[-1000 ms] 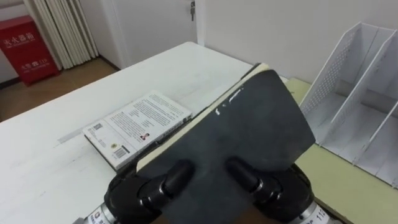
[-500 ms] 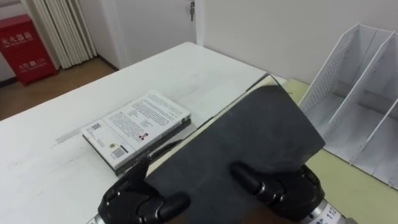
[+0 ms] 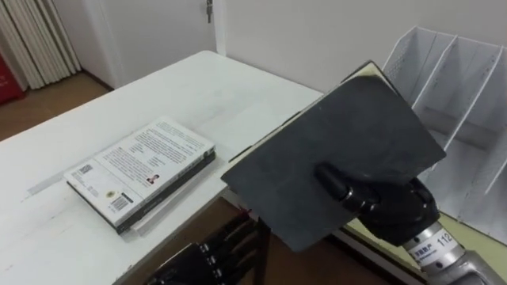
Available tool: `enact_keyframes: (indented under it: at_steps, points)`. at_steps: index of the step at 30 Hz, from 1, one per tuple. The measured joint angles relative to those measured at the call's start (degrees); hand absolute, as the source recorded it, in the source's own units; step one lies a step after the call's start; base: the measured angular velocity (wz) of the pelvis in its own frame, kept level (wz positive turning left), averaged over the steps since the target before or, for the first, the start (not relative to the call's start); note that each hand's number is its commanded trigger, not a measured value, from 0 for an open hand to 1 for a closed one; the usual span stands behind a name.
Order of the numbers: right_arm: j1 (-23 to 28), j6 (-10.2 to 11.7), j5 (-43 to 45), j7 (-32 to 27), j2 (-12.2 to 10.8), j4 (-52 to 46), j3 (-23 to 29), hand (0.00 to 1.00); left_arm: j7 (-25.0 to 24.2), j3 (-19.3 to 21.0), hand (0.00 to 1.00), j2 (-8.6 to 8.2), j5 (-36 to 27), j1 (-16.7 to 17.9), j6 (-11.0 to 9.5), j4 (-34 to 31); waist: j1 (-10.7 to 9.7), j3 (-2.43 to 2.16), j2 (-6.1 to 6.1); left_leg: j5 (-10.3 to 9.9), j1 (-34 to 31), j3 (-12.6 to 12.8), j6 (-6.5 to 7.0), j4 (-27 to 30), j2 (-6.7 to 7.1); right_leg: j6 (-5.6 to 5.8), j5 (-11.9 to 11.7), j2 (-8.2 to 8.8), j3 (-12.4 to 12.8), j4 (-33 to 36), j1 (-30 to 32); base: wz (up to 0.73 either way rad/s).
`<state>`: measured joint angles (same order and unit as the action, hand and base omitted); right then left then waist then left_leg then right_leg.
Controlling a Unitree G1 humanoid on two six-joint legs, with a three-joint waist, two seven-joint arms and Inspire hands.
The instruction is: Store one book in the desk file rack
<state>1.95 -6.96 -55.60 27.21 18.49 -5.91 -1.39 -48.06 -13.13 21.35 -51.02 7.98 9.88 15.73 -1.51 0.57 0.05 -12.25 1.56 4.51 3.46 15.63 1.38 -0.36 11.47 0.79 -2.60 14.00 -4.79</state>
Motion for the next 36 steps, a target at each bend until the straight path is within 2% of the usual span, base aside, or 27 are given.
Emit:
enact_keyframes:
  at_steps: [6, 7, 9, 10, 11, 15, 16, 19, 21, 25, 31, 33, 35, 36]
  points:
    - [-3.5, 1.2, 4.9, -4.1, 0.0, -0.3, -0.1, 1.00, 0.1, -3.6, 0.00, -0.32, 6.9, 0.0, -0.2, 3.0, -0.4, 0.18, -0.08, 0.0, 0.2, 0.1, -0.01, -0.1, -0.01, -0.02, 0.0, -0.11, 0.3, -0.1, -0.2, -0.03]
    - [-3.5, 1.3, 5.7, -4.6, -0.1, -0.6, -0.1, 0.87, 0.2, -3.8, 0.00, -0.46, 7.3, 0.0, -0.3, 3.9, -0.7, 0.18, -0.08, 0.0, 0.2, 0.1, -0.01, -0.1, 0.01, -0.02, 0.0, -0.11, 0.3, -0.1, -0.1, 0.00]
    - [-3.5, 1.4, 11.4, -7.0, -0.3, -2.3, -0.1, 0.81, 0.4, -4.1, 0.00, -0.62, 11.3, 0.0, -0.3, 6.3, -1.2, 0.21, -0.16, 0.0, 0.1, 0.1, 0.00, -0.2, 0.07, -0.02, 0.0, -0.10, 0.5, -0.2, 0.1, 0.00]
    - [-3.6, 1.4, 13.2, -8.0, -0.4, -2.7, -0.1, 0.95, 0.4, -4.1, 0.00, -0.67, 12.7, 0.1, -0.3, 6.9, -1.2, 0.27, -0.28, 0.0, 0.1, 0.1, 0.00, -0.4, 0.13, -0.01, 0.0, -0.09, 0.7, -0.2, 0.2, -0.05]
    - [-3.6, 1.4, 13.9, -8.6, -0.4, -2.9, -0.1, 1.00, 0.4, -4.1, 0.00, -0.72, 13.4, 0.0, -0.3, 7.2, -1.3, 0.30, -0.33, 0.0, 0.1, 0.1, 0.00, -0.4, 0.14, 0.00, 0.0, -0.08, 0.7, -0.2, 0.2, 0.00]
    - [-4.6, 1.4, 19.2, -13.6, -1.3, -3.2, 0.3, 1.00, 1.3, -4.0, 0.00, -2.52, 17.5, 0.2, -1.5, 12.0, -1.4, 0.16, -1.06, 0.2, -0.2, 0.1, 0.00, -0.9, 0.25, 0.03, 0.0, -0.06, 0.8, -0.2, 0.8, -0.02]
    - [-5.6, 1.4, 20.7, -15.2, -1.3, -3.2, 0.4, 1.00, 2.1, -4.1, 0.00, -3.03, 18.2, 0.6, -1.5, 12.8, -1.5, 0.29, -1.36, 0.2, -0.3, 0.3, 0.00, -0.9, 0.24, 0.03, 0.0, -0.04, 0.8, -0.2, 0.9, 0.00]
    - [-7.5, 1.7, 23.0, -18.6, -1.3, -3.2, 0.6, 1.00, 3.1, -4.1, 0.00, -4.10, 18.2, 0.9, -1.7, 14.2, -1.4, 0.29, -1.86, 0.2, -0.3, 0.6, 0.00, -0.8, 0.20, 0.02, 0.0, -0.07, 0.8, -0.4, 0.9, 0.00]
    - [-10.1, 2.1, 24.7, -21.8, -1.3, -3.2, 0.6, 1.00, 4.9, -4.1, 0.00, -5.14, 18.2, 0.9, -2.9, 16.7, -1.4, 0.27, -1.86, 0.2, -0.1, 0.8, 0.00, -0.8, 0.20, 0.03, 0.0, -0.06, 0.9, -0.4, 0.8, -0.02]
    - [-13.4, 3.4, 30.7, -29.1, -1.3, -3.2, 1.5, 1.00, 7.6, -3.9, 0.00, -5.17, 20.6, 1.3, -3.7, 20.2, -1.1, 0.29, -1.70, 0.2, 0.2, 0.9, -0.01, -1.2, 0.17, 0.02, 0.0, -0.06, 0.8, -0.4, 0.9, -0.01]
    - [-16.5, 3.4, 37.9, -38.8, -1.2, -3.2, 4.6, 1.00, 10.4, -3.6, 0.00, -5.63, 20.6, 2.1, -4.1, 25.1, -1.1, 0.24, -1.72, 0.2, 0.1, 1.0, -0.04, -2.0, 0.26, 0.02, 0.0, -0.09, 0.4, -0.4, 1.2, -0.01]
    - [-18.8, 3.5, 38.6, -43.4, -0.8, -3.2, 6.8, 1.00, 11.6, -2.2, 0.00, -6.33, 20.7, 3.2, -5.3, 26.5, -1.1, -0.03, -1.59, 0.2, 0.2, 1.6, -0.07, -2.0, 0.35, 0.02, 0.0, -0.14, 0.4, -0.4, 1.5, -0.12]
    - [-21.0, 3.6, 40.8, -47.2, -0.8, -3.1, 8.3, 1.00, 12.6, -1.0, 0.00, -6.67, 21.3, 4.0, -5.6, 27.6, -1.1, -0.10, -1.60, 0.3, 0.2, 1.6, -0.09, -2.0, 0.35, 0.01, 0.0, -0.19, 0.4, -0.3, 1.6, -0.09]
    - [-22.2, 3.8, 42.7, -49.5, -0.7, -3.0, 9.6, 1.00, 13.0, 0.1, 0.00, -7.13, 21.8, 4.1, -6.4, 28.7, -1.1, -0.13, -1.64, 0.3, 0.2, 1.6, -0.12, -2.1, 0.34, 0.01, 0.0, -0.20, 0.4, -0.3, 1.7, -0.05]
